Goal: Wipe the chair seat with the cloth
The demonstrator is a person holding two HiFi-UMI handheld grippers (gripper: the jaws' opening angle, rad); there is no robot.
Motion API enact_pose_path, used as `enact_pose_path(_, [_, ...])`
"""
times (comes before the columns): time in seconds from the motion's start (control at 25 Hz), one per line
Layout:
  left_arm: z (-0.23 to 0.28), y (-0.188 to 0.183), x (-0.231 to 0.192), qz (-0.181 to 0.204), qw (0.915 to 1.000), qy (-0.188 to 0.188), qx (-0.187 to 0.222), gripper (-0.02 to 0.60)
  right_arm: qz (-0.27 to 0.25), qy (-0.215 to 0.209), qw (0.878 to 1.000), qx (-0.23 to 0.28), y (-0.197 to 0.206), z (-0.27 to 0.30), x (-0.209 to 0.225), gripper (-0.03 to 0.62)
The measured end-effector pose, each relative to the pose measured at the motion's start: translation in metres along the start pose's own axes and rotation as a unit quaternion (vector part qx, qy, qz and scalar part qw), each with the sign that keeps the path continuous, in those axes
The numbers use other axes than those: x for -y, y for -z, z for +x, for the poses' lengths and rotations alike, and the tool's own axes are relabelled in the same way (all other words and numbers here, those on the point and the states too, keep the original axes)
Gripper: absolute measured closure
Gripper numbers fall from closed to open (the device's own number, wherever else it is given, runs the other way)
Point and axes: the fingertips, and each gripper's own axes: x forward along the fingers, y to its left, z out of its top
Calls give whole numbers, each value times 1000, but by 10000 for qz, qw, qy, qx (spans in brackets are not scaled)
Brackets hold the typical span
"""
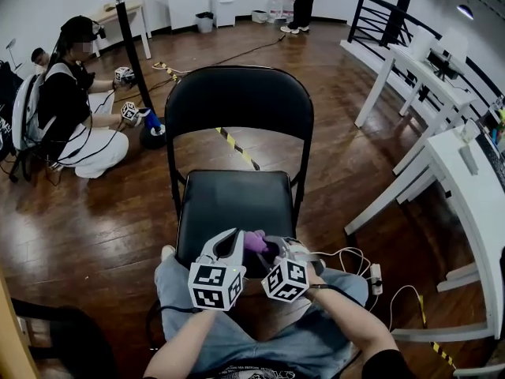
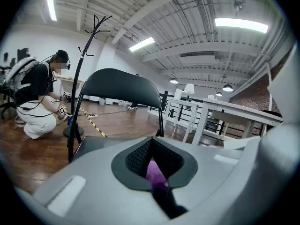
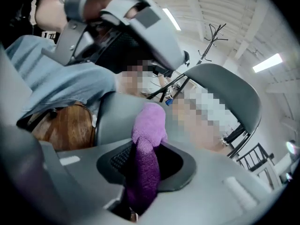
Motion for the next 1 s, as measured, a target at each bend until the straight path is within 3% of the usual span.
enact_pose_path(0.28, [9, 0, -8, 37, 10000, 60, -58, 578, 427, 1084, 9932, -66, -4, 20, 133, 497])
enact_pose_path(0.52, [11, 7, -23, 9, 9998, 66, -187, 578, 923, 1417, 9846, -434, 18, 67, 207, 497])
enact_pose_path(0.72, [12, 11, -38, -73, 9996, -3, -272, 578, 1744, 1439, 9715, -714, 49, 107, 226, 497])
enact_pose_path(1.0, [16, 19, -53, -123, 9993, -52, -339, 577, 1790, 1478, 9665, -1099, 65, 134, 212, 500])
